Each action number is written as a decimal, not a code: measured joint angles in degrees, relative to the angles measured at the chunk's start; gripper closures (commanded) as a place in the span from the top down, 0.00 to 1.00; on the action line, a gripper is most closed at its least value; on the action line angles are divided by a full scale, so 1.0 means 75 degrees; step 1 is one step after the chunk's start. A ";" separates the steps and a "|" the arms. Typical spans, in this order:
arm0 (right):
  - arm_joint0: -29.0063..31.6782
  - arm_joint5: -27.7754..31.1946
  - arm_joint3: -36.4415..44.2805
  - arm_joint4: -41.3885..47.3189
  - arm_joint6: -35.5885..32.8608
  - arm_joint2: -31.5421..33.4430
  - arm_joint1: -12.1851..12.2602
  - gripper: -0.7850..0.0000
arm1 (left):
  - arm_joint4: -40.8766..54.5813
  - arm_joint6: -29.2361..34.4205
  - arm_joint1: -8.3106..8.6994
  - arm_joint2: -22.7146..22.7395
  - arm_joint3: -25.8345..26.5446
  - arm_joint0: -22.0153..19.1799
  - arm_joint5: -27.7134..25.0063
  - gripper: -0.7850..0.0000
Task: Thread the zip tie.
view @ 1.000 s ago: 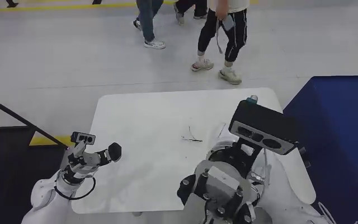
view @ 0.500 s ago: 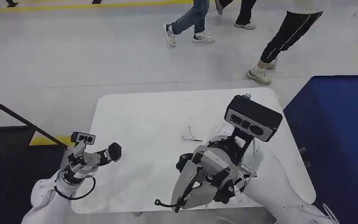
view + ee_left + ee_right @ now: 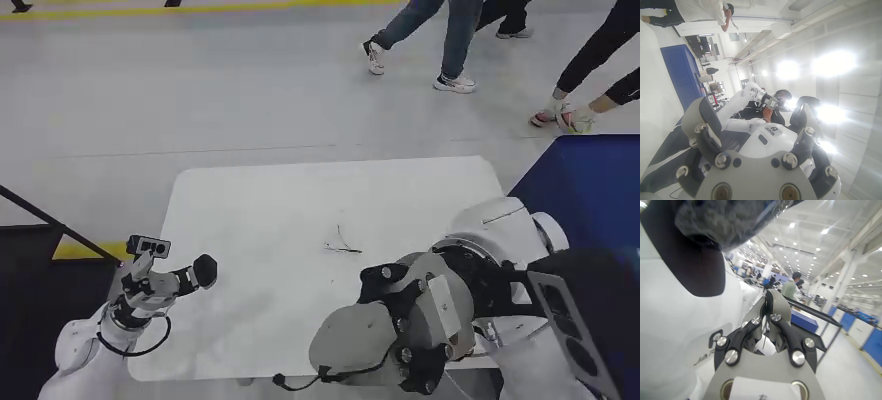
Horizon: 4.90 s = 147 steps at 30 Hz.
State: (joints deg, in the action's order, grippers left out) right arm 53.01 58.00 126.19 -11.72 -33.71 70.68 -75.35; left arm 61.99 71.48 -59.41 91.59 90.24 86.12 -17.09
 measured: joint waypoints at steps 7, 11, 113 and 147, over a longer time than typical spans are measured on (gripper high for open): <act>0.0346 0.0000 0.0040 -0.2351 0.1615 -0.0358 -0.0096 0.00 | 0.0000 0.0000 0.0000 0.0000 0.0000 0.0000 0.0000 1.00; 0.0281 -0.0005 -0.0865 -0.0717 0.1728 -0.1435 -0.0004 0.00 | 0.0000 0.0000 0.0000 0.0000 0.0000 0.0000 0.0000 1.00; 0.4307 -0.5014 -0.3600 0.4261 -0.1588 0.3861 0.1355 0.00 | -0.3246 -0.5535 -0.1555 -0.6708 -0.1493 -0.6687 0.5935 1.00; 0.4307 -0.5014 -0.3600 0.4261 -0.1588 0.3861 0.1355 0.00 | -0.8766 -0.5671 -0.3647 -1.0857 -0.3011 -0.9090 0.9272 0.44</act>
State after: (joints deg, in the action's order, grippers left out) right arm 85.31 20.39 99.20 20.24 -45.62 99.64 -65.19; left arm -3.76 28.95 -86.76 10.16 67.66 17.95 52.45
